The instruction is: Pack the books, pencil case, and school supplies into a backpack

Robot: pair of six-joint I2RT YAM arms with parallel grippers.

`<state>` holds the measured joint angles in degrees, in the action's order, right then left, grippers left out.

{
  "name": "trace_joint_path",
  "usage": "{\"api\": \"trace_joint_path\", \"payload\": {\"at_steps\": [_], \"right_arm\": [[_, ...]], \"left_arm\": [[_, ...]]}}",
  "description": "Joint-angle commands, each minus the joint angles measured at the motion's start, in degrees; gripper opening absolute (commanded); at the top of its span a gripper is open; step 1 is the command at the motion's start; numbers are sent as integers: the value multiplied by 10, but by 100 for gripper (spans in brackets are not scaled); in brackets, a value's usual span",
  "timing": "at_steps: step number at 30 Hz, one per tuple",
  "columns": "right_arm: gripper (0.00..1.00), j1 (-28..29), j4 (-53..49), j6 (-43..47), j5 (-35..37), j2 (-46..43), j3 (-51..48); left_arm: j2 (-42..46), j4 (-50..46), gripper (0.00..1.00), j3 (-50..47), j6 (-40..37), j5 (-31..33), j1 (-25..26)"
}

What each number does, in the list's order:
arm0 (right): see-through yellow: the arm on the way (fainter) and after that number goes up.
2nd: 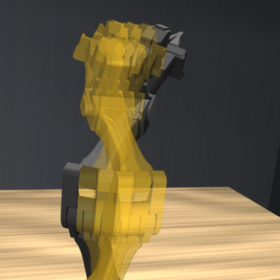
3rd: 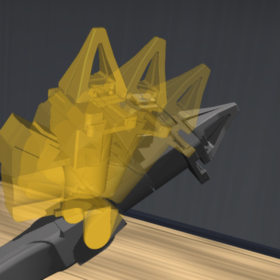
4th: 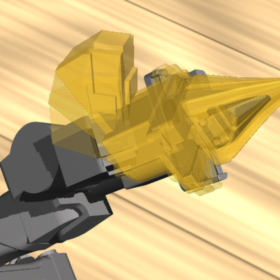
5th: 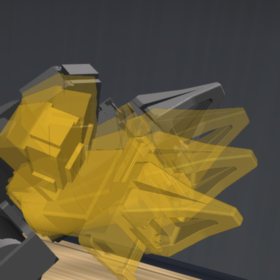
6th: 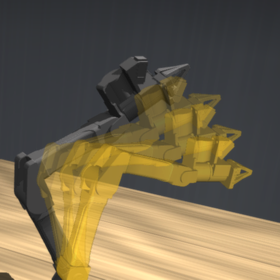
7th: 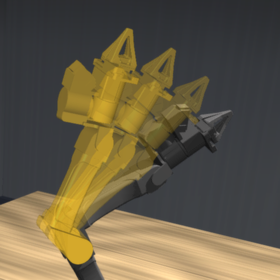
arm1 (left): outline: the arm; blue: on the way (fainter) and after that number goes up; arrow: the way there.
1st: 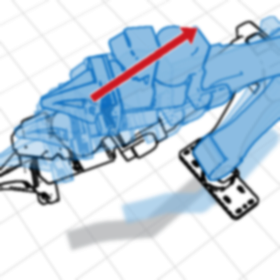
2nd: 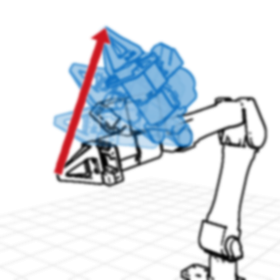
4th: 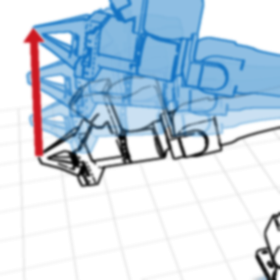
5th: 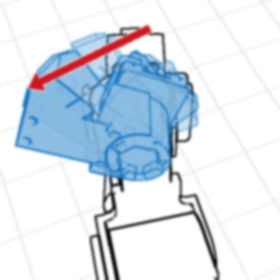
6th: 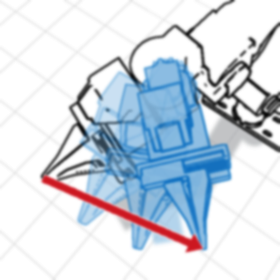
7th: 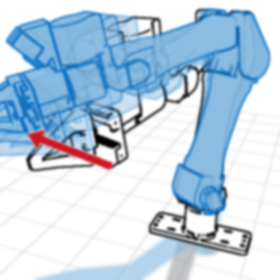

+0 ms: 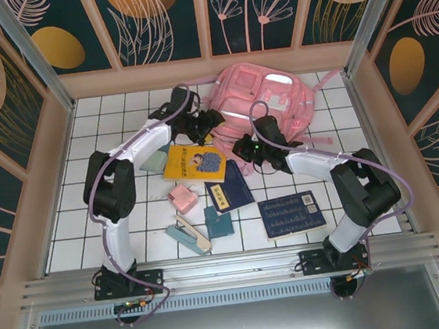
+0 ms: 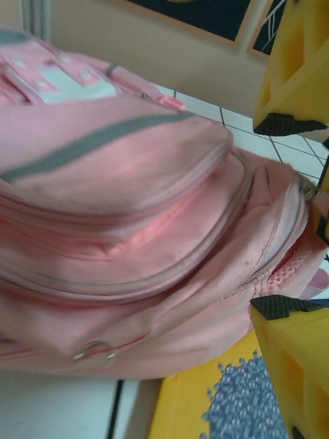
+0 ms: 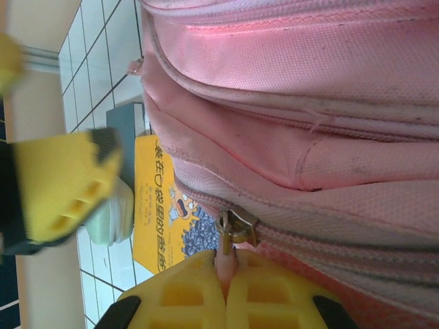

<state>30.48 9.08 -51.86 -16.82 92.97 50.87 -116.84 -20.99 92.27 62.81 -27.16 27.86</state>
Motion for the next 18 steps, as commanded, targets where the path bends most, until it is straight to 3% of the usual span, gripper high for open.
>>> {"api": "trace_joint_path", "payload": {"at_steps": [1, 10, 16, 18], "right_arm": [[0, 5, 37, 0, -11, -2, 31], [0, 5, 36, 3, -4, -7, 18], [0, 5, -3, 24, 25, -21, -1], [0, 5, -15, 32, 32, -31, -11]], "left_arm": [[-29, 8, 62, 11, 42, -25, 10], [-69, 24, 47, 22, 64, -15, 16], [-96, 15, 5, 67, 61, 8, 12], [-98, 1, 0, 83, 53, 26, 9]]}}
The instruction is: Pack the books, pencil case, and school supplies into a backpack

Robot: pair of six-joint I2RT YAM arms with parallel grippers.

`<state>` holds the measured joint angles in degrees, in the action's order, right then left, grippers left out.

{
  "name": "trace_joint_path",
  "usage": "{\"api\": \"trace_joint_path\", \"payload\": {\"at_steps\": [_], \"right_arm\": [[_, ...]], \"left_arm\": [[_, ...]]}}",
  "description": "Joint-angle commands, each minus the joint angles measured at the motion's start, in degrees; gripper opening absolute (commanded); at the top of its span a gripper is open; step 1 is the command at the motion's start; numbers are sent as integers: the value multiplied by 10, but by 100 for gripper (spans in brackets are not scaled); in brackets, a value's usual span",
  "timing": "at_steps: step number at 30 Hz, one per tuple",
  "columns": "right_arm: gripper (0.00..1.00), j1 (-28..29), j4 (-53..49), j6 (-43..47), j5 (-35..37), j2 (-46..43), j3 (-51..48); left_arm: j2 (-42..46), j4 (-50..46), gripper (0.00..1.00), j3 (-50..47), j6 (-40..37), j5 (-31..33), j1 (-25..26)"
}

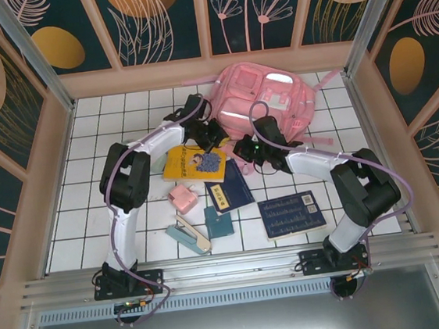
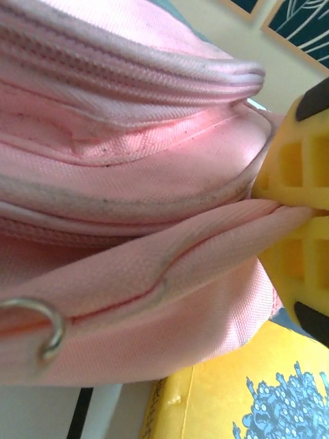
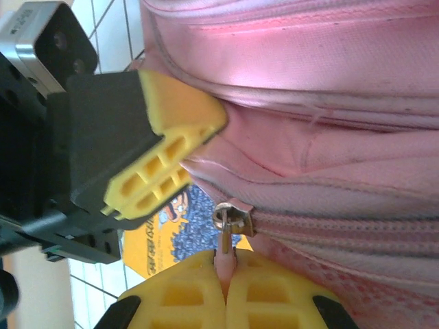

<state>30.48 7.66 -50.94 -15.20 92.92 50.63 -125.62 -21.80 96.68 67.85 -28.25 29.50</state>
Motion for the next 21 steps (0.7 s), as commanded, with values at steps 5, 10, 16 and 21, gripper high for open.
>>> {"api": "trace_joint_path", "payload": {"at_steps": [5, 10, 16, 21], "right_arm": [[0, -7, -27, 35, 24, -74, -42], [0, -31, -46, 40, 20, -108, -75], [0, -79, -58, 52, 3, -142, -116], [0, -132, -86, 74, 12, -168, -141]], "left_arm": [[-4, -23, 0, 61, -16, 78, -20], [6, -21, 0, 47, -16, 82, -37], [23, -20, 0, 33, -18, 89, -52], [30, -20, 0, 31, -19, 90, -59]]}}
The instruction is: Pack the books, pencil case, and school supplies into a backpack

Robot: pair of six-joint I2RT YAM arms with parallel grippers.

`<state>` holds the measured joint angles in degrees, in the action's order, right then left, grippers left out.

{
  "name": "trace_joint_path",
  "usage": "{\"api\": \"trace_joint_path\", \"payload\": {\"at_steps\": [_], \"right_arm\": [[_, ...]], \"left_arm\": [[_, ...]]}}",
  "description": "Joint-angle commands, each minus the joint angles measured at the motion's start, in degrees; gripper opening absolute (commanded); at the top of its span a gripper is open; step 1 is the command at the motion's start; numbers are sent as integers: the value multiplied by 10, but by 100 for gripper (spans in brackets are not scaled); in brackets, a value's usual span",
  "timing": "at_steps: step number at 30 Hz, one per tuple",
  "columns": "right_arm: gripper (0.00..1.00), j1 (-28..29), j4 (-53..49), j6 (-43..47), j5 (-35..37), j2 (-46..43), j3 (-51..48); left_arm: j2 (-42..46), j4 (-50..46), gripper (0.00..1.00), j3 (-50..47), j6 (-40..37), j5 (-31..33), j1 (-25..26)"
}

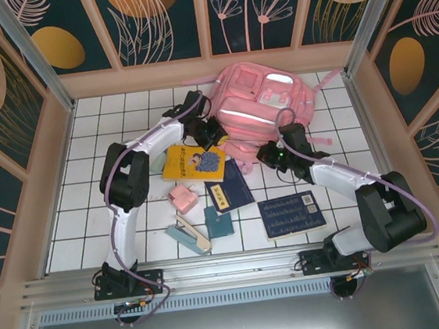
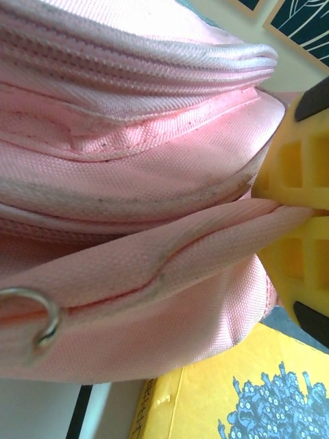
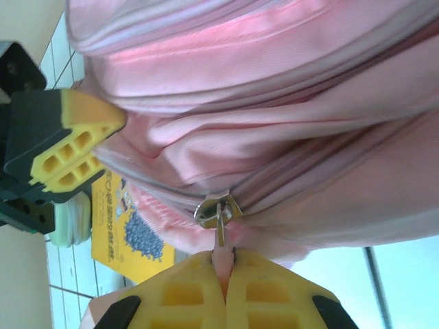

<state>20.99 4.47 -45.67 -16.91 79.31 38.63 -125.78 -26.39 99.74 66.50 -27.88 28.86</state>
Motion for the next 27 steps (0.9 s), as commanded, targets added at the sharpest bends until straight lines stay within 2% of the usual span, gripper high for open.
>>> {"api": "trace_joint_path", "payload": {"at_steps": [1, 11, 16, 20, 22, 27], "right_arm": [[0, -48, -61, 25, 36, -35, -25], [0, -167, -62, 38, 122, -11, -27], [0, -220, -44, 27, 151, 38, 13], [0, -250, -64, 35, 174, 109, 87], [0, -267, -65, 39, 162, 145, 117], [0, -295, -35, 55, 78, 207, 162]], "left_arm": [[33, 26, 0, 1, -6, 85, -53], [41, 29, 0, -1, -8, 74, -53], [47, 37, 0, -7, -8, 64, -53], [51, 57, 0, -21, -4, 50, -53], [55, 68, 0, -30, -4, 43, -53], [57, 77, 0, -38, -11, 32, -51]]}}
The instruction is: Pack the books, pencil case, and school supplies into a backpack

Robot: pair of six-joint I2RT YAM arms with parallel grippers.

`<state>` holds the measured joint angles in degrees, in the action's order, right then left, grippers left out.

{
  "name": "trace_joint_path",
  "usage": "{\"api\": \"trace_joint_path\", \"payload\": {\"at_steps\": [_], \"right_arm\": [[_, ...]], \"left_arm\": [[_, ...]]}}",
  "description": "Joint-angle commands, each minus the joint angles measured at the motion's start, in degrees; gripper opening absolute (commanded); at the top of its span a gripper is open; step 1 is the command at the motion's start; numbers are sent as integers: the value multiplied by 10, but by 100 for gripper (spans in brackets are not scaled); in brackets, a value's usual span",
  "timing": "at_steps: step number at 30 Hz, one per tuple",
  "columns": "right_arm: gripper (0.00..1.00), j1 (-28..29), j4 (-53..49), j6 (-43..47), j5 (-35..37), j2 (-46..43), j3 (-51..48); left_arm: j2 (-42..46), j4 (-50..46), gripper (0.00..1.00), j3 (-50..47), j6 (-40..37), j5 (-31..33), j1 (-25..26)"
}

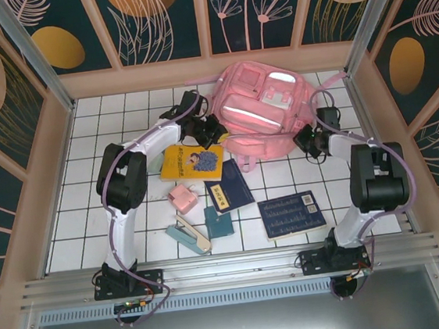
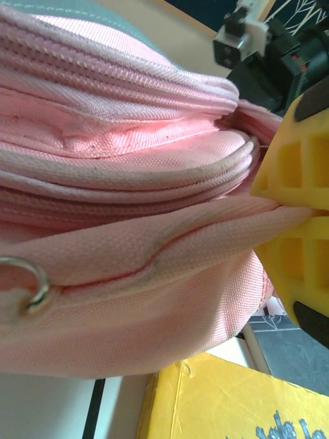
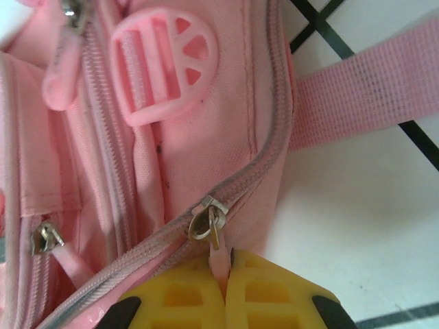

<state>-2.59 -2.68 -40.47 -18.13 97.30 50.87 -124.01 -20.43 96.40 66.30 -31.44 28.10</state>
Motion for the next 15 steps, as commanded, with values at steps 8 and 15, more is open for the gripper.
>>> {"api": "trace_joint_path", "payload": {"at_steps": [8, 15], "right_arm": [[22, -46, 34, 35, 41, 14, 57], [39, -34, 4, 41, 63, -86, 15]], "left_arm": [[27, 29, 0, 3, -12, 58, -33], [17, -8, 5, 49, -28, 84, -31]]}}
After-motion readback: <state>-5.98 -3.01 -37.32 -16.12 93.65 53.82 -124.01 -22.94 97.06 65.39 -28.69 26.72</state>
